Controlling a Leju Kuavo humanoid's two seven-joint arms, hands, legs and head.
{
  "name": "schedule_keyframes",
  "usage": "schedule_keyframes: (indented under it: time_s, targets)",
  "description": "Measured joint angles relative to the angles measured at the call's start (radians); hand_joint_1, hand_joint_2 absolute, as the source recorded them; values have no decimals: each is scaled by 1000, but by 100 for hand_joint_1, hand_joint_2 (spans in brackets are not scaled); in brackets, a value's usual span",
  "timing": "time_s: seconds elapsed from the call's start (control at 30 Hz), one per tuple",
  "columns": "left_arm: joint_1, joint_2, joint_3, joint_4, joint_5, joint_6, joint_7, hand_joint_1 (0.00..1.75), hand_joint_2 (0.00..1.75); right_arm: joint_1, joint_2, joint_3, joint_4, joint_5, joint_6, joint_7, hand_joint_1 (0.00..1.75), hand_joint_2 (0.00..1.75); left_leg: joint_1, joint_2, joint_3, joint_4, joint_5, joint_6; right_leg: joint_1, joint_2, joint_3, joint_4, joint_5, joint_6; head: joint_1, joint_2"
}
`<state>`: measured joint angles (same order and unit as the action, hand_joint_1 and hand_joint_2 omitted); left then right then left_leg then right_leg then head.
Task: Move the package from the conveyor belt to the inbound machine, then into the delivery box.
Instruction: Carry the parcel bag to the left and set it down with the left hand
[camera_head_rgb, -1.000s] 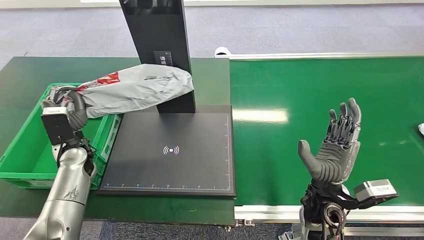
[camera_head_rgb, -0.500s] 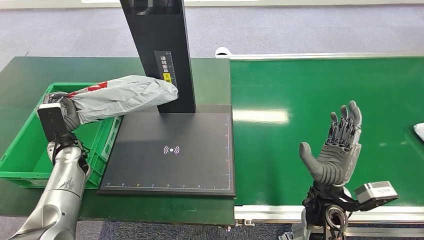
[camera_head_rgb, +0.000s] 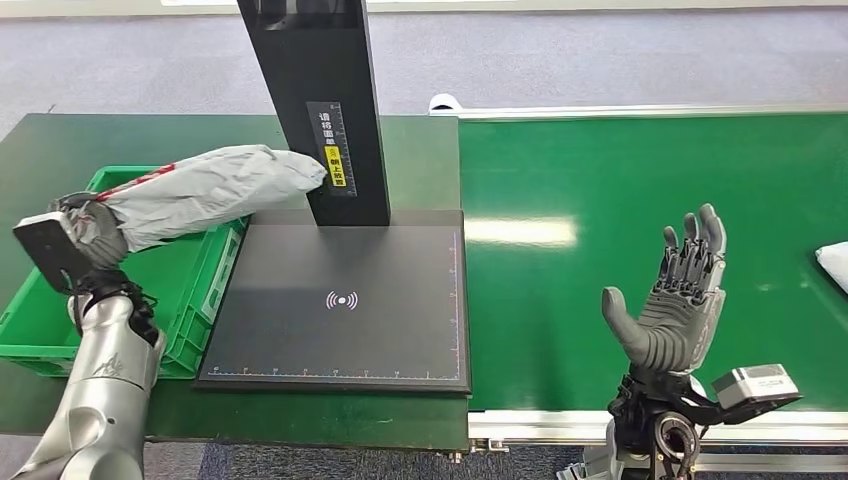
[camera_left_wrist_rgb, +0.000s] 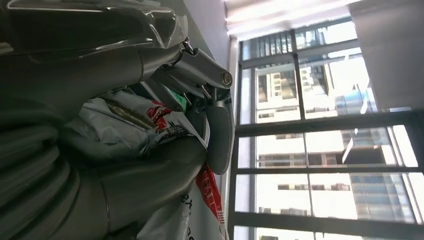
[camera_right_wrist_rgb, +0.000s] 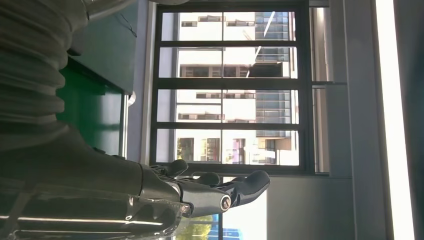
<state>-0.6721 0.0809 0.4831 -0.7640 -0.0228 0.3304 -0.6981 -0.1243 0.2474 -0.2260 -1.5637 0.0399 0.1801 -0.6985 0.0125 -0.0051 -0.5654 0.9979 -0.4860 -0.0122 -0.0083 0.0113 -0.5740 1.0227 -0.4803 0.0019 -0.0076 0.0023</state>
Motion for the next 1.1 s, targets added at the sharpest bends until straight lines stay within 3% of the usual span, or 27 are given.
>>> schedule_keyframes:
  time_s: [0.5,0.63,0.83,1.1]
  targets:
    - [-9,98,249,43,1,-26,0,171,175,17,1,-53,0,-1,28,0,0,175,0,0,-1,0,0,0,1,0,-1,0,0,0,0,0]
    - [-2,109,280,43,-12,-59,0,0,175,17,2,-62,0,2,41,0,0,175,0,-1,-2,0,0,0,1,0,-1,0,0,0,0,0]
    - [26,77,267,-13,-84,-186,0,0,175,12,11,-68,1,14,40,0,0,175,0,-1,-2,0,0,0,0,-1,-1,0,0,0,0,0]
    - [77,-4,147,-208,-86,-257,0,0,175,5,20,-75,7,16,23,0,0,175,0,-1,-2,0,0,0,0,-1,-1,0,0,0,0,0]
